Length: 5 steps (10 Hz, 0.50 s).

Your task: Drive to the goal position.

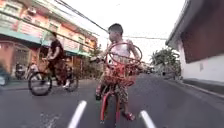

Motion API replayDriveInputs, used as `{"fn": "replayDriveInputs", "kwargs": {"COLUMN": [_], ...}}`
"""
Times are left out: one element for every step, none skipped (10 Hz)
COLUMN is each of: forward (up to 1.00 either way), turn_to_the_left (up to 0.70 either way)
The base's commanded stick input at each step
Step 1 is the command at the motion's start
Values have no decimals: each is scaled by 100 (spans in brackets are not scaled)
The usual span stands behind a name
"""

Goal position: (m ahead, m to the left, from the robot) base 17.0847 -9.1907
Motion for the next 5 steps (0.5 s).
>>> {"fn": "replayDriveInputs", "kwargs": {"forward": [0,0,0,0,0], "turn_to_the_left": [0,0,0,0,0]}}
